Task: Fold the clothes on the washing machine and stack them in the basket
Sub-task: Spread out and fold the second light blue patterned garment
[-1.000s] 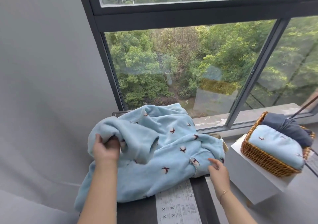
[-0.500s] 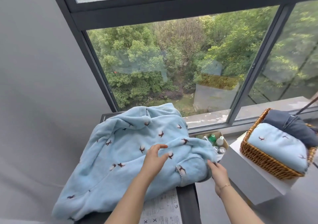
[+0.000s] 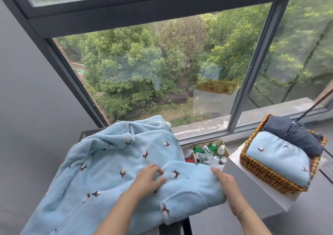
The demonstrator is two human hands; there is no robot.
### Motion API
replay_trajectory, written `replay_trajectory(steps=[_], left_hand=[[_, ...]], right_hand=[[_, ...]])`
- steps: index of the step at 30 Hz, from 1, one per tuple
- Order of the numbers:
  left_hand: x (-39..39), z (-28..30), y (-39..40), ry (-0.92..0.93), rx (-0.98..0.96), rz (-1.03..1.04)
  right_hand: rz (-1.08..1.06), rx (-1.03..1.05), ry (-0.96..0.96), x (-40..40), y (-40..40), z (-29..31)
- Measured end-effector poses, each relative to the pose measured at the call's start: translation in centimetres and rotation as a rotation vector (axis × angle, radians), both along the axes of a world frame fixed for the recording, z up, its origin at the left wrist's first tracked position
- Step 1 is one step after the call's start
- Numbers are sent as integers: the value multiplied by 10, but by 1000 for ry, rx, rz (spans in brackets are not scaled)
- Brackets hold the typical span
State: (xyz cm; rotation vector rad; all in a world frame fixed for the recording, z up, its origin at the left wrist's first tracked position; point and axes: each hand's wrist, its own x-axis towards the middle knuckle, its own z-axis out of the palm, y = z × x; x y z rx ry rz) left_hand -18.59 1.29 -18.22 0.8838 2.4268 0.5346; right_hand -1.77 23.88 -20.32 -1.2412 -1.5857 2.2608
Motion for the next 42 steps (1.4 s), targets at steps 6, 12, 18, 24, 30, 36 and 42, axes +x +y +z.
replay_trajectory(steps=[6, 12, 18, 24, 30, 36, 42], left_hand=[[19, -9, 2, 132, 95, 109], [19, 16, -3, 7, 152, 152], [22, 58, -7, -452, 160, 110], [13, 61, 6, -409, 49, 205], [-2, 28, 13, 32, -99, 320], [18, 0, -36, 159, -228, 365], [11, 1, -85, 244, -173, 444]], right_hand=[[285, -6, -264, -30, 15, -25], [329, 151, -55, -22, 15, 1], [334, 176, 331, 10, 21, 27], [259, 173, 436, -4, 21, 63], [68, 93, 111, -37, 19, -1], [62, -18, -164, -35, -16, -56], [37, -55, -211, -37, -49, -52]])
